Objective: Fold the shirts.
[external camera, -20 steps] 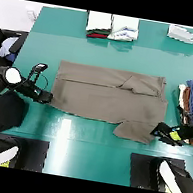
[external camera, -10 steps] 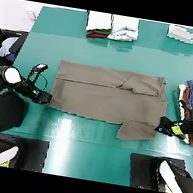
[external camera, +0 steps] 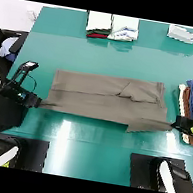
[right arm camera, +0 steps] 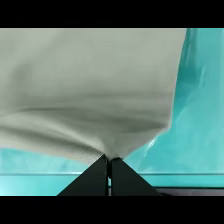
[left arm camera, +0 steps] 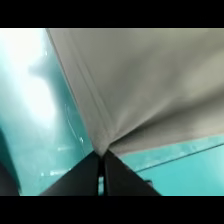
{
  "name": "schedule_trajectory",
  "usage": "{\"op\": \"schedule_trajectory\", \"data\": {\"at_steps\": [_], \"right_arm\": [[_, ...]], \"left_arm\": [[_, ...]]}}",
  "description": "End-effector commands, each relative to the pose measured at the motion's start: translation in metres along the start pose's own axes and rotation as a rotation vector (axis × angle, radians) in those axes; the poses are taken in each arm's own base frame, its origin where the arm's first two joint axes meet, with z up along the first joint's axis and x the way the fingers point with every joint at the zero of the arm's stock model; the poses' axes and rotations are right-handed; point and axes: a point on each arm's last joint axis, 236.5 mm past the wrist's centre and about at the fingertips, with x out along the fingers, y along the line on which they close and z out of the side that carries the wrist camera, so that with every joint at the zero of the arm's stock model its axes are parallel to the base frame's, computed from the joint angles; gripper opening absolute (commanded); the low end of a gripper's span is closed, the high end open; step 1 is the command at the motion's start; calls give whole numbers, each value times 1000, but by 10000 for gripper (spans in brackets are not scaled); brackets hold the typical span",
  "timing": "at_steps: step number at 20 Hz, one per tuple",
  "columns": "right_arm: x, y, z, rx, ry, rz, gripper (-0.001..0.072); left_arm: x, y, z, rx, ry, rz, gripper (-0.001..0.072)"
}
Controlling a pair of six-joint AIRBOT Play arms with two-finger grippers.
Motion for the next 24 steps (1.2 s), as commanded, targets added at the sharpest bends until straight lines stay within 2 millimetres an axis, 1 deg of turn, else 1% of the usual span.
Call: {"op": "schedule_trajectory", "data": {"at_steps": [1,3,6,8,11,13,16,18,19,20,21,22,24], "right_arm": [[-11,1,44,-21,-82,-14,19],[1,12,80,-63,-106,-3,19],[29,35,133,-113,-110,17,19],[50,45,167,-102,-108,24,19],[76,56,204,-116,-84,29,19],[87,58,225,-103,-83,30,19],[100,59,246,-93,-82,30,20],[107,60,255,-92,-79,31,22],[108,60,257,-92,-80,32,26],[107,61,260,-94,-86,33,164],[104,62,265,-98,-99,34,447],[98,64,268,-109,-109,35,488],[85,54,267,-128,-95,21,487]], "left_arm": [[-8,3,38,16,-85,16,25],[5,9,73,26,-116,25,25],[30,20,124,14,-121,37,26],[50,28,148,12,-92,50,26],[72,41,180,2,-98,66,26],[80,51,196,-11,-129,81,26],[84,55,206,-16,-158,89,26],[83,55,210,-18,-179,89,28],[83,55,210,-18,-177,88,94],[83,55,210,-28,-177,87,368],[82,55,209,-56,-174,85,535],[80,54,207,-66,-164,82,542],[71,51,201,-62,-124,78,538]]}}
